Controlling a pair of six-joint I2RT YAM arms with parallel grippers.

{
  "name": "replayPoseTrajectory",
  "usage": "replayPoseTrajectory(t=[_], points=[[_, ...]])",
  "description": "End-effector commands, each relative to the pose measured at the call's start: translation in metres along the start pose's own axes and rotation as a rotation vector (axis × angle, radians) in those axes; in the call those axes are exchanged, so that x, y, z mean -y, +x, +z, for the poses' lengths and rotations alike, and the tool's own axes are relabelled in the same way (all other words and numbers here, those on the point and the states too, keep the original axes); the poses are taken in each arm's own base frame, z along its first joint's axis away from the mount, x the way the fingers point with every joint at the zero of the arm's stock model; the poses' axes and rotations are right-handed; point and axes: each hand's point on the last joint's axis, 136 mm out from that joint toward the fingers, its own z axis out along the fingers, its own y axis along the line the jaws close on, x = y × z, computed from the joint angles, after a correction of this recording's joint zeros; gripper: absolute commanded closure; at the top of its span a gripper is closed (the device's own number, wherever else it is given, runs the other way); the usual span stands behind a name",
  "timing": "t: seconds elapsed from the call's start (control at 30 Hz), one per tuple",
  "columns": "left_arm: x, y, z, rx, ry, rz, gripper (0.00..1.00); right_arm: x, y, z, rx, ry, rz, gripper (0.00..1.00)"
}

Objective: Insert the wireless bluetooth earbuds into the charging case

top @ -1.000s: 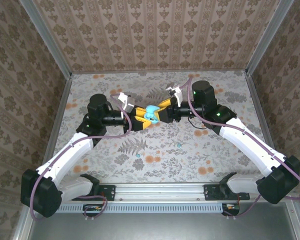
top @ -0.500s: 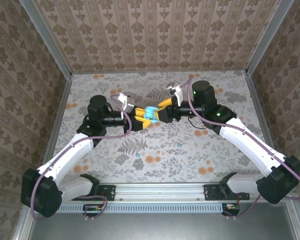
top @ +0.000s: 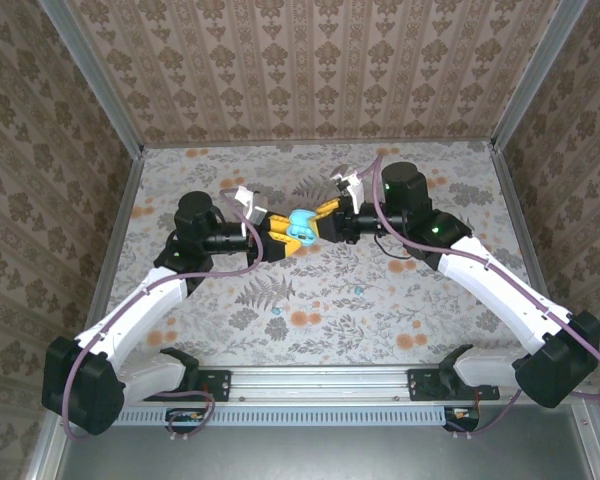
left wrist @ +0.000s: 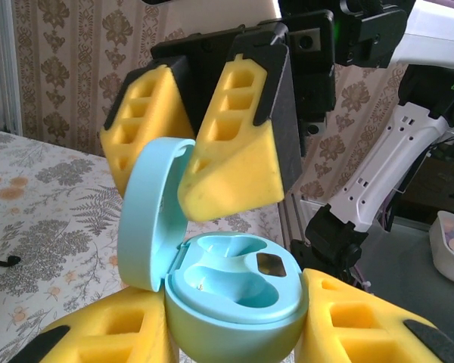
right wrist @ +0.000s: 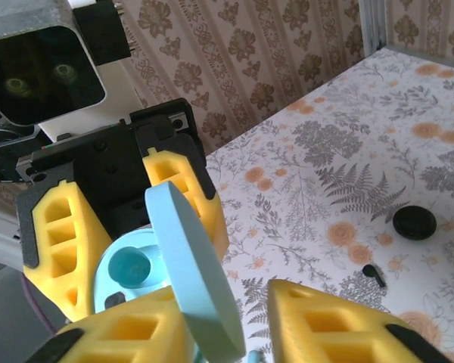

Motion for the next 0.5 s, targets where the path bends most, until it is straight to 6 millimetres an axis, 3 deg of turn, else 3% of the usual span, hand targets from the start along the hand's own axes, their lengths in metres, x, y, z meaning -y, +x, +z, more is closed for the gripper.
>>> replayPoseTrajectory(t=[0.0,0.2,0.47], points=[[0.01,-0.005,-0.002,0.012,0.038,0.028,0.7,-0.004,-0.011,0.002,0.008,0.032,-0.095,0.77],[0.01,-0.004,-0.002,0.007,0.043,0.021,0.66,-0.016,-0.007,0.003,-0.028,0.052,-0.239,0.84],[0.016,-0.002,-0.001,-0.016,0.088,0.028,0.54,-0.029,-0.008,-0.006,-0.045,0.022,-0.338,0.92]])
